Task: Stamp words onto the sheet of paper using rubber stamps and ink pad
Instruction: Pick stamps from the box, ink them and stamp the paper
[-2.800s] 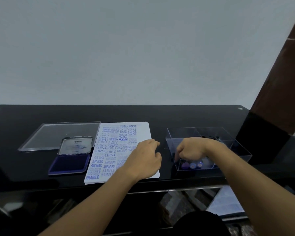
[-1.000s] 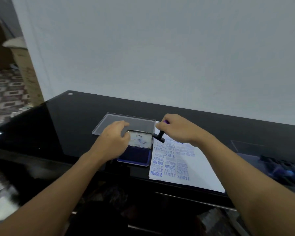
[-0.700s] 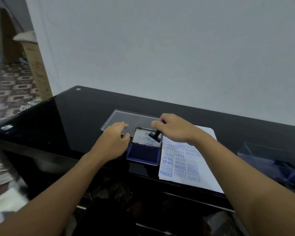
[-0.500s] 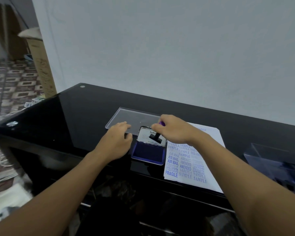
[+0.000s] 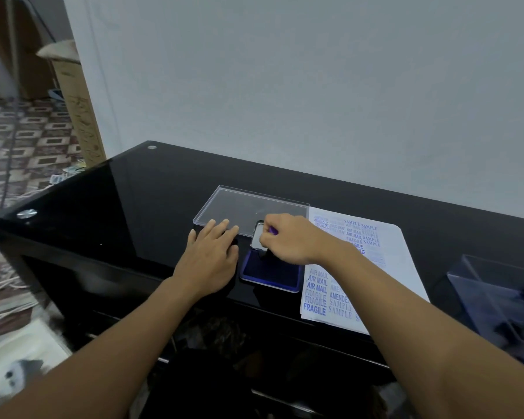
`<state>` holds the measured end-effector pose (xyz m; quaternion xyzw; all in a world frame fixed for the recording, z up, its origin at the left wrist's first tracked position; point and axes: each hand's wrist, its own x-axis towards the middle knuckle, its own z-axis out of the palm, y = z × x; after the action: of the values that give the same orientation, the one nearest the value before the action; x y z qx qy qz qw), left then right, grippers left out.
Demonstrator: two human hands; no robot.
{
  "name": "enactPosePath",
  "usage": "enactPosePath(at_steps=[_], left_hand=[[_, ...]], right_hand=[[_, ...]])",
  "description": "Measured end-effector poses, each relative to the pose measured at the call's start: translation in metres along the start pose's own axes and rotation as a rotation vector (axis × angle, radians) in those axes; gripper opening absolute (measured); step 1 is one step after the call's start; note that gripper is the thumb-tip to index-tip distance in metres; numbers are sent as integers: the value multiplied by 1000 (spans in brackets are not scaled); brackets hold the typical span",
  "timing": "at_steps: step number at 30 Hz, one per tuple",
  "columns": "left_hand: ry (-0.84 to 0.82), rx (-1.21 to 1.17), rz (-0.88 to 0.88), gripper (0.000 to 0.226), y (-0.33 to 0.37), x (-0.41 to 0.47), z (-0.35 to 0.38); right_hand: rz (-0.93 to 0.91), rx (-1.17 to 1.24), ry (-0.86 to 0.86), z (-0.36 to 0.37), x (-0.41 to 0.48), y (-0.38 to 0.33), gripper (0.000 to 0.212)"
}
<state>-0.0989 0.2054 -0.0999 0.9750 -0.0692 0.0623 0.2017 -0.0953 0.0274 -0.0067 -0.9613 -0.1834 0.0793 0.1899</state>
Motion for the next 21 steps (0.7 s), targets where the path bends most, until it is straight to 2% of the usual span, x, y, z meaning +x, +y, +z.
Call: enactPosePath(at_steps=[21], left_hand=[[36, 48, 7, 54, 0, -5, 4]], right_hand=[[-36, -139, 87, 31, 7, -1, 19]])
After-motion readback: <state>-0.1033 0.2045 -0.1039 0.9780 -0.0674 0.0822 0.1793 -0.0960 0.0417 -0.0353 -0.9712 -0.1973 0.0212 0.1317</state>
